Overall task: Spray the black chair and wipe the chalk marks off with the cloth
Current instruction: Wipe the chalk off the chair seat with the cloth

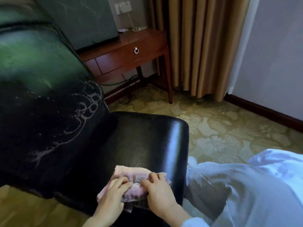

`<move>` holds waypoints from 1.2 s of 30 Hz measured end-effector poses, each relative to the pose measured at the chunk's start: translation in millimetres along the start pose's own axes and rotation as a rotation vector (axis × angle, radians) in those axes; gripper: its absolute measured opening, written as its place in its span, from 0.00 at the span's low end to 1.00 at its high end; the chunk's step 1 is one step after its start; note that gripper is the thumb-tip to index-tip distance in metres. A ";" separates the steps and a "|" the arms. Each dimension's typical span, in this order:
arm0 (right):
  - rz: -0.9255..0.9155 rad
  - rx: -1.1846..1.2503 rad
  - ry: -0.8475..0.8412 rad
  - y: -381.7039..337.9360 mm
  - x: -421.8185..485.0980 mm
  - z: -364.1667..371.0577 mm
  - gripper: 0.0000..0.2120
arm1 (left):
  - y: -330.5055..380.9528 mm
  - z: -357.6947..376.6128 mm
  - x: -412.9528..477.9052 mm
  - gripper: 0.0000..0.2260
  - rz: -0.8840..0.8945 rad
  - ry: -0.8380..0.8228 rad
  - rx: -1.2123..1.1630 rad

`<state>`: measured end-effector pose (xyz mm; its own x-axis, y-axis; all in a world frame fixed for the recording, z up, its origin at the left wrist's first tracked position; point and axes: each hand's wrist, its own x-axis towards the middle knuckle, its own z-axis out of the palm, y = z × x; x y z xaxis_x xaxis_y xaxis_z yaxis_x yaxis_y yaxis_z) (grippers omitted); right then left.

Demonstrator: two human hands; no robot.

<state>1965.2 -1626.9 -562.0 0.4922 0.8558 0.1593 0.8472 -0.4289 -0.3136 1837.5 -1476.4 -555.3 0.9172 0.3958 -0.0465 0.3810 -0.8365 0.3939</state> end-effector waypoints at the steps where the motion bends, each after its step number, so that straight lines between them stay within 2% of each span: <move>1: -0.007 0.006 -0.010 -2.0 -3.3 -0.4 0.13 | 0.6 0.1 -5.5 0.31 -0.017 -0.005 -0.013; 4: 0.034 0.059 -0.053 -1.3 -1.8 -3.4 0.20 | 2.8 0.5 -9.7 0.31 -0.024 0.006 -0.008; 12: 0.081 0.120 0.059 35.4 50.9 4.7 0.20 | 7.4 -3.6 48.5 0.33 0.040 0.097 0.026; 16: 0.114 0.107 0.054 72.6 116.9 4.4 0.22 | 1.5 -5.1 135.8 0.28 0.009 0.140 0.034; 21: 0.210 0.082 0.088 139.2 233.4 3.6 0.23 | -16.3 -5.7 276.5 0.26 0.017 0.166 0.063; 25: 0.297 0.138 0.090 182.3 286.9 5.3 0.22 | -18.1 0.4 354.0 0.27 0.008 0.166 0.112; 31: 0.287 0.219 0.242 190.8 264.1 15.3 0.23 | -5.4 8.2 355.5 0.26 0.053 0.159 0.104; 36: 0.479 0.279 0.312 169.4 181.9 10.4 0.27 | 28.9 22.1 292.7 0.23 0.223 0.090 0.094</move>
<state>2196.2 -1540.9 -595.9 0.8747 0.4445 0.1931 0.4550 -0.6160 -0.6431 2119.5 -1393.1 -577.8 0.9672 0.2260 0.1157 0.1833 -0.9368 0.2981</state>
